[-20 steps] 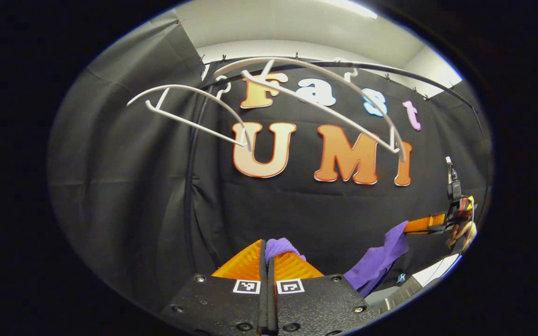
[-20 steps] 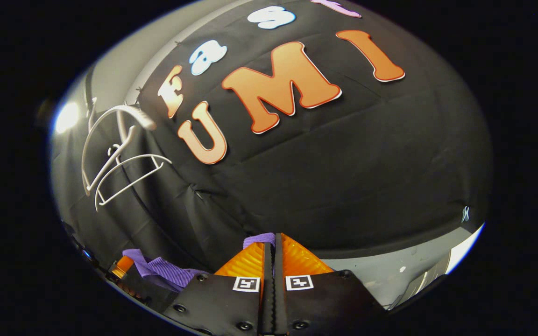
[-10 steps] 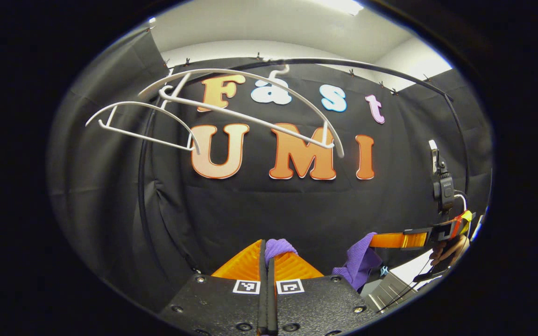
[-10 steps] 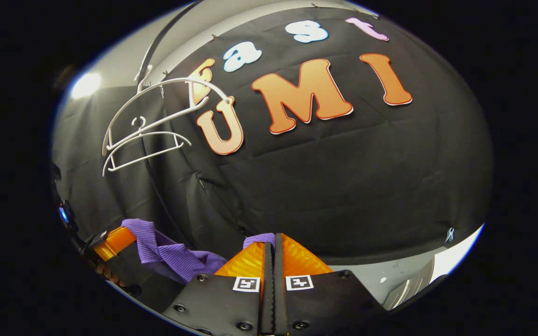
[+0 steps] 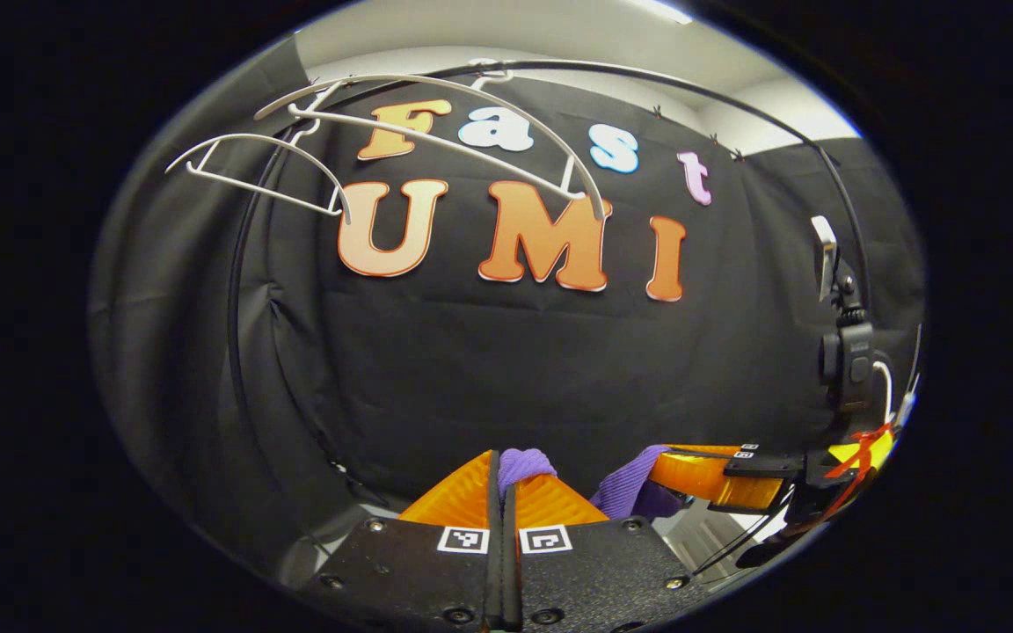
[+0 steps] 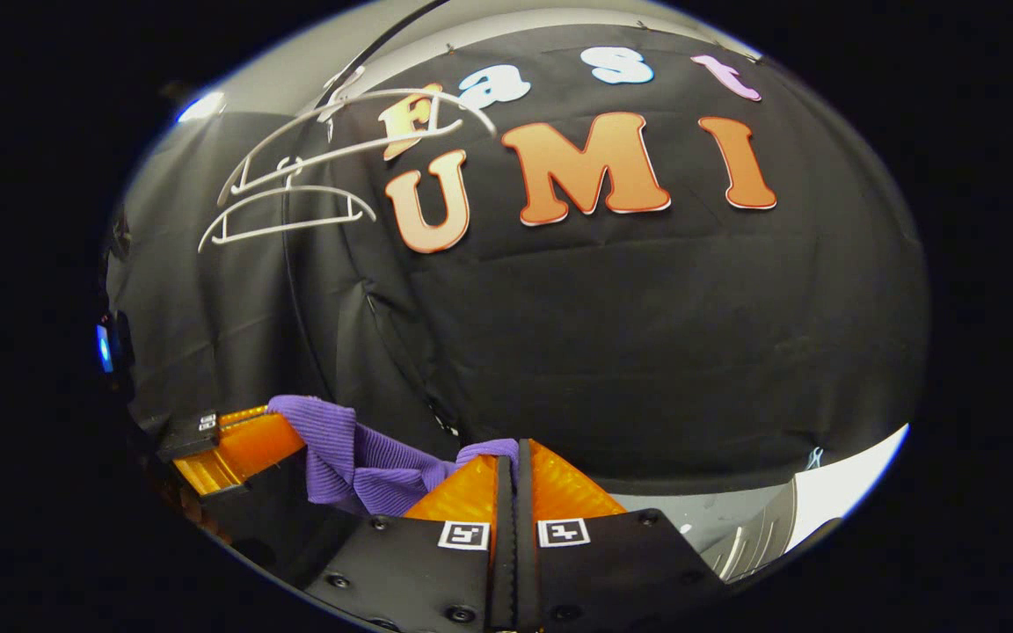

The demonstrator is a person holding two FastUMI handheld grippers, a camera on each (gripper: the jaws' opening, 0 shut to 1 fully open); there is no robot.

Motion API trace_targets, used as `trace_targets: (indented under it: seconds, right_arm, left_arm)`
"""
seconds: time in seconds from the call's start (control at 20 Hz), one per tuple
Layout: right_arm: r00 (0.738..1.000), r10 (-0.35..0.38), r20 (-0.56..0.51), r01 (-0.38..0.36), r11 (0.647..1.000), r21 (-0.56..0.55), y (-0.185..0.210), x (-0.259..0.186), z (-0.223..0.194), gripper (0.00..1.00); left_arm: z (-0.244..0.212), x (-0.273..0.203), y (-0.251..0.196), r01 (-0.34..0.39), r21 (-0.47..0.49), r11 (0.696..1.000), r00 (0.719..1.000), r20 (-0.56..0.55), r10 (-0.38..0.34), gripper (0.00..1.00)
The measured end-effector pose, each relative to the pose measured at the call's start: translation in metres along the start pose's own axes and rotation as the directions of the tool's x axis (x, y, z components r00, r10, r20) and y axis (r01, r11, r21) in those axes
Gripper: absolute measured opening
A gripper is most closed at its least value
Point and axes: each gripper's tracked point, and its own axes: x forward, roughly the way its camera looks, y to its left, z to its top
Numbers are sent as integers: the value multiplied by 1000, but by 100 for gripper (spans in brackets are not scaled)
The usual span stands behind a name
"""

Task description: Grasp the clothes on the hanger with both hands and then place them into the laundry hamper below.

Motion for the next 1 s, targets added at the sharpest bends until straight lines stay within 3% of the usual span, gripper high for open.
trace_targets:
  seconds: [0.35, 0.65, 1.0]
  right_arm:
    - [996, -34, -88, 36, 999, 17, 15, 3, -107, 7]
    - [966, -90, -242, 91, 996, -8, 4, 25, -181, 7]
    - [921, -150, -358, 145, 989, -42, -23, 30, -229, 8]
  left_arm:
    - [-106, -13, 16, -86, -78, 993, 982, -176, 71, 0]
    - [-197, -16, 15, -110, -86, 990, 909, -411, 65, 0]
    - [-252, -7, 11, -119, -36, 992, 835, -544, 81, 3]
